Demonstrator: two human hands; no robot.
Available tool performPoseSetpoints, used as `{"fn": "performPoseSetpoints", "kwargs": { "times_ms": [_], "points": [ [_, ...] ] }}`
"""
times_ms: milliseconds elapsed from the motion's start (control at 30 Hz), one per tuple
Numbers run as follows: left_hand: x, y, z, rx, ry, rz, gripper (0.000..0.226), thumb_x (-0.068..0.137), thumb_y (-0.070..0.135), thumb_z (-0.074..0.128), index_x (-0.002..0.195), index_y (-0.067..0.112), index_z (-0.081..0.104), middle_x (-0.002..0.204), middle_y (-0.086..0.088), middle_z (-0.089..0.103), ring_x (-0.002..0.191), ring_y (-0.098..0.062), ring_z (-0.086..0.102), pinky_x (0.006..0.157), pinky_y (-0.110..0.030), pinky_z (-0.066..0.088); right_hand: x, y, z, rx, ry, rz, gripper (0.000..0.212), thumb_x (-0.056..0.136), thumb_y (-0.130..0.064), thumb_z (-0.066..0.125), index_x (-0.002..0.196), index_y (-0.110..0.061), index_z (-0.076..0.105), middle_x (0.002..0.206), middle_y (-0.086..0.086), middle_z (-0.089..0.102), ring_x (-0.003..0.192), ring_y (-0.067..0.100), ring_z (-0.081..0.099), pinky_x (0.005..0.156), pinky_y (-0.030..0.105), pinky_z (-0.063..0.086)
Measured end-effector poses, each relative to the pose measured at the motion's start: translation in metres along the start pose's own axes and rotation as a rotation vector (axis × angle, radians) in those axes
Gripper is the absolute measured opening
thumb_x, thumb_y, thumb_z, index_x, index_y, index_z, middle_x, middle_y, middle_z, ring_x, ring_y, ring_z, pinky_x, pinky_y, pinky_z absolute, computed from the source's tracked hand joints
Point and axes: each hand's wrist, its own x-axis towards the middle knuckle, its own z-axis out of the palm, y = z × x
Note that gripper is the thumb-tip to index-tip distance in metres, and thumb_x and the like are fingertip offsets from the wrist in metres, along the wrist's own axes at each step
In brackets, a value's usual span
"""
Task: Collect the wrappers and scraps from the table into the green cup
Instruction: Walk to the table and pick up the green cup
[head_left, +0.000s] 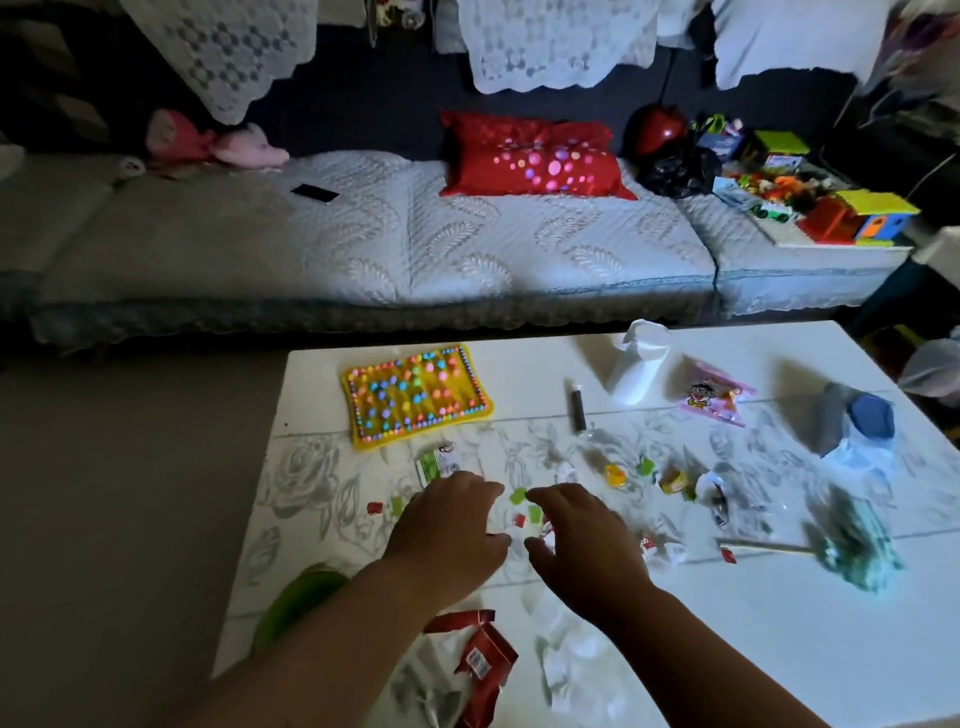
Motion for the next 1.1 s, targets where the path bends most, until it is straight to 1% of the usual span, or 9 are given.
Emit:
{"fn": "performPoseSetpoints", "kwargs": {
  "times_ms": [167,233,300,400,500,600,833,933,1100],
  "points": [
    [0.049,-0.015,0.092,0.011,0.056,-0.029,0.065,0.095,0.044,0.052,0.154,0.027,0.035,0.16,0.004,0.037,0.147,-0.018,0.033,0.118,-0.035,0.028,0.043,0.053,0.085,-0.04,0.062,-0.096,0.052,0.085,-0.039,0.056,0.135,-0.033,0.041,0.131,-0.006,0.051,0.115,0.018,0.053,0.096,0.034,0.043],
    [0.067,-0.02,0.121,0.018,0.093,-0.028,0.066,0.095,0.045,0.053,0.155,0.026,0.033,0.16,0.003,0.037,0.147,-0.018,0.033,0.117,-0.037,0.027,0.057,0.07,0.112,-0.06,0.117,-0.132,0.052,0.084,-0.038,0.059,0.134,-0.031,0.045,0.129,-0.005,0.054,0.113,0.02,0.056,0.094,0.035,0.044],
    [0.081,-0.023,0.145,0.028,0.151,-0.023,0.064,0.095,0.045,0.052,0.154,0.026,0.035,0.158,0.003,0.039,0.144,-0.019,0.036,0.115,-0.039,0.03,0.065,0.083,0.135,-0.055,0.18,-0.153,0.052,0.084,-0.037,0.059,0.134,-0.03,0.046,0.13,-0.003,0.055,0.114,0.021,0.055,0.094,0.036,0.045],
    [0.092,-0.021,0.166,0.056,0.231,0.0,0.057,0.096,0.042,0.049,0.15,0.026,0.04,0.152,0.0,0.044,0.138,-0.023,0.042,0.11,-0.039,0.035,0.071,0.096,0.152,-0.061,0.235,-0.141,0.055,0.085,-0.037,0.058,0.136,-0.032,0.041,0.135,-0.003,0.05,0.12,0.02,0.051,0.099,0.035,0.043],
    [0.083,-0.019,0.182,0.108,0.28,0.028,0.055,0.096,0.04,0.049,0.149,0.025,0.042,0.15,-0.001,0.045,0.137,-0.024,0.043,0.108,-0.04,0.036,0.056,0.102,0.158,-0.069,0.289,-0.141,0.053,0.084,-0.038,0.057,0.135,-0.031,0.044,0.13,-0.001,0.053,0.118,0.022,0.053,0.096,0.035,0.045],
    [0.052,-0.012,0.192,0.153,0.321,0.038,0.059,0.094,0.044,0.05,0.15,0.026,0.04,0.152,-0.001,0.043,0.14,-0.023,0.04,0.11,-0.041,0.035,0.017,0.1,0.155,-0.143,0.292,-0.147,0.052,0.084,-0.04,0.054,0.134,-0.031,0.043,0.129,-0.001,0.052,0.119,0.024,0.052,0.096,0.036,0.044],
    [-0.073,0.013,0.223,0.197,0.323,0.084,0.065,0.093,0.046,0.05,0.154,0.027,0.036,0.158,-0.001,0.038,0.144,-0.024,0.036,0.115,-0.041,0.032,-0.111,0.084,0.143,-0.293,0.26,-0.146,0.051,0.087,-0.041,0.05,0.136,-0.031,0.04,0.138,0.0,0.046,0.125,0.026,0.046,0.101,0.04,0.036],
    [-0.12,0.016,0.238,0.164,0.358,0.065,0.064,0.093,0.047,0.051,0.153,0.029,0.039,0.158,0.0,0.038,0.142,-0.024,0.037,0.113,-0.04,0.032,-0.154,0.075,0.145,-0.289,0.279,-0.151,0.05,0.087,-0.041,0.052,0.135,-0.032,0.041,0.138,0.001,0.047,0.125,0.027,0.046,0.102,0.042,0.038],
    [-0.182,0.008,0.258,0.071,0.394,-0.028,0.064,0.088,0.047,0.055,0.149,0.031,0.044,0.152,-0.001,0.045,0.136,-0.025,0.046,0.109,-0.04,0.04,-0.208,0.065,0.159,-0.291,0.3,-0.18,0.051,0.087,-0.044,0.052,0.136,-0.031,0.041,0.138,0.002,0.046,0.126,0.026,0.047,0.101,0.041,0.039]
  ]
}}
